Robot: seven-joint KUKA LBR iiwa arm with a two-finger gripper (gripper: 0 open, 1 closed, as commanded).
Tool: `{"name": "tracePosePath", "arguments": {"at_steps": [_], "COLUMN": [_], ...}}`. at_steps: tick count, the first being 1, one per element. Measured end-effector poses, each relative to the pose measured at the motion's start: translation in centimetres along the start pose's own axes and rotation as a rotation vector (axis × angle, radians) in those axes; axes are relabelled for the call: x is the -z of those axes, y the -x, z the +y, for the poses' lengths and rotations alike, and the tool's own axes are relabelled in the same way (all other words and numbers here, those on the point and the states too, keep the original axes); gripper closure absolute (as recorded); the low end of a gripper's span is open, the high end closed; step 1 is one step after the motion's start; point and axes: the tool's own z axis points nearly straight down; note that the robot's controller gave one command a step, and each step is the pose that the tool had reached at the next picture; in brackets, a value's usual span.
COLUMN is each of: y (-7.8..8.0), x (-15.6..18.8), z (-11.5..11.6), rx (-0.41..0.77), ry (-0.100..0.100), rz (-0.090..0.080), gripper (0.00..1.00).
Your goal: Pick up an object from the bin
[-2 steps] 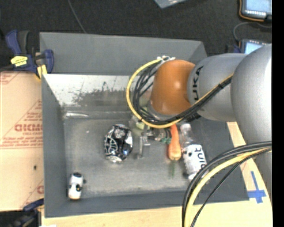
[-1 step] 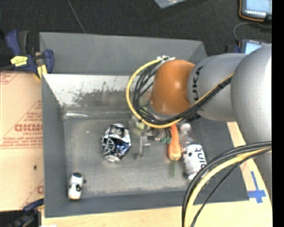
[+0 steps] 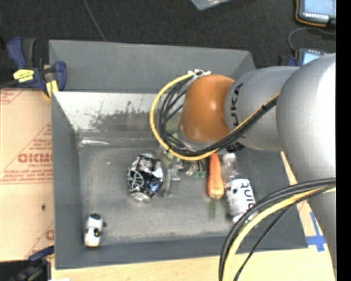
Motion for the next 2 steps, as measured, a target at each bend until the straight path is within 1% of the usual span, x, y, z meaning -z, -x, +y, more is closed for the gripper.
{"name": "tracePosePath", "arguments": {"at_steps": [1, 2], "y": [-0.66, -0.67], "x": [-0.4, -0.4], "z": [3.24, 3.24], "rx": [0.267, 0.266], "ry": [0.003, 0.003], "rz": [0.0, 0.0], "gripper": [1.0, 1.0]}}
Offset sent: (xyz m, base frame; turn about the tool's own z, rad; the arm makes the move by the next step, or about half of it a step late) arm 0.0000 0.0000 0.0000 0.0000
